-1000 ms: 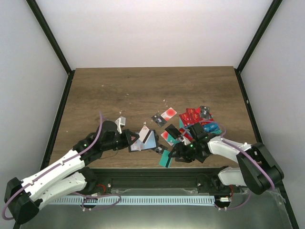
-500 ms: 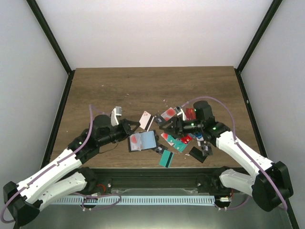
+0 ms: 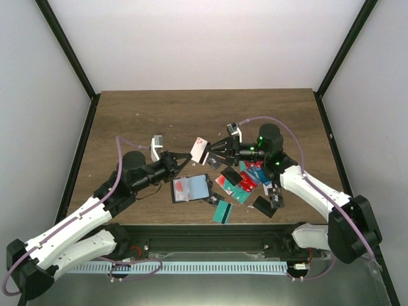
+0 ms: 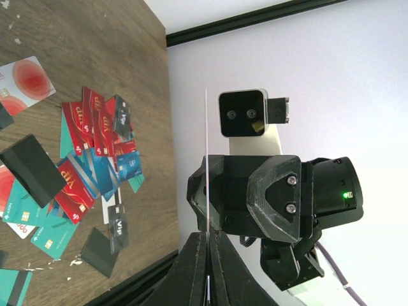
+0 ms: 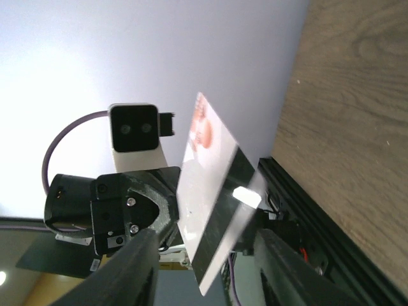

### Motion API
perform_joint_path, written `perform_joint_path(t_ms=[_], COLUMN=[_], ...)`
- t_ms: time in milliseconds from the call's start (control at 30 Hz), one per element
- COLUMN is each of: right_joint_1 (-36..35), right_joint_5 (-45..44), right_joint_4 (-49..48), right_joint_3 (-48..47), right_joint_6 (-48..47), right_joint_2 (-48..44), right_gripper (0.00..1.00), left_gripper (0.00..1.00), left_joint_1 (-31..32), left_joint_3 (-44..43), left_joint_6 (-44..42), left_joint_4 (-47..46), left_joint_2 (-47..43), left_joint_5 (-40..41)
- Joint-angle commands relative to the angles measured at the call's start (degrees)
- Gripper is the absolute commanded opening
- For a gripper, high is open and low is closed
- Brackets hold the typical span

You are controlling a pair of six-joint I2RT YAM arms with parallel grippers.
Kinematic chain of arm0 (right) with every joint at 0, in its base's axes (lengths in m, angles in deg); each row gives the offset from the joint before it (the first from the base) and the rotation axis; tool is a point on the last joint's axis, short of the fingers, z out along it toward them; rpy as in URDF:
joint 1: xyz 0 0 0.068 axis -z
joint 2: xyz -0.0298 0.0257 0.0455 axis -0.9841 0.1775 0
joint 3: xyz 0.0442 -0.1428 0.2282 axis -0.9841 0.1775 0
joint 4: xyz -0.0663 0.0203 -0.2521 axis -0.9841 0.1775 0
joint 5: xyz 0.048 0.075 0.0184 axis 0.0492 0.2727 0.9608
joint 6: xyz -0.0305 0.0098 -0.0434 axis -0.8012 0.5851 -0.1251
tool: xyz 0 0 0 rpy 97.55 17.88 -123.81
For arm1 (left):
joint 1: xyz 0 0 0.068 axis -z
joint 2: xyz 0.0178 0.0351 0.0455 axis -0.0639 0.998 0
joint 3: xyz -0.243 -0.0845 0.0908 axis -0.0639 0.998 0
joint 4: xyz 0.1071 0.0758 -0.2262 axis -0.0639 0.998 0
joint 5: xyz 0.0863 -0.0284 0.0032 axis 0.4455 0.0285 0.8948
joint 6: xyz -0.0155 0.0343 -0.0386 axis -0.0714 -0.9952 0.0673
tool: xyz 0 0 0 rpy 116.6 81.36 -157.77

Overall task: Put the credit cards into the card holder
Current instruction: Insert the credit card into the card holder.

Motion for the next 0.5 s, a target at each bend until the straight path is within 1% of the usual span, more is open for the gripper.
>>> perform_joint_path(t_ms=[0,133,167,233,267,367,400,467], right_joint_1=[0.10,-0.05,-0.11,-0.20,-0.25,-0.20,-0.16,-0.01], right_joint_5=[2.11,2.87,3.13,3.57,3.60,3.84,4.11,5.06], right_joint_4=[-7.23,-7.60,-7.63,-7.40,-6.72,-2.96,-2.09,-1.01], right_joint_3=[-2.34,-3.27,-3.47,-3.98,-4.26,-5.27,-5.34,-5.44], right_joint_6=[4.36,4.46,4.44,4.07,3.55,0.28,-0.67,-2.44], right_joint_2=[1.20,2.06,2.44,2.90,2.92,2.62,2.55,2.43], right_gripper=[0.34,0.21,0.16,0.03,0.01,0.01,0.01,0.01], left_gripper=[0.04,0.04,0.04,0.04,0.04,0.05,0.08,0.22], left_joint_1=[-0.06,0.01,0.04,0.14,0.22,0.15,0.16,0.16], left_joint_3=[1.33,1.87,1.93,1.82,1.81,1.60,1.35,-0.38], left_joint_6=[1.87,2.33,2.39,2.33,2.28,1.60,0.95,-1.76], left_joint_4=[-5.47,-6.64,-6.84,-7.01,-6.93,-5.77,-4.78,-0.92], left_joint_2=[0.36,0.80,0.97,1.26,1.31,1.00,0.87,0.85], left_joint_5=[-0.85,-0.88,-1.03,-1.23,-1.24,-0.73,-0.68,-0.50])
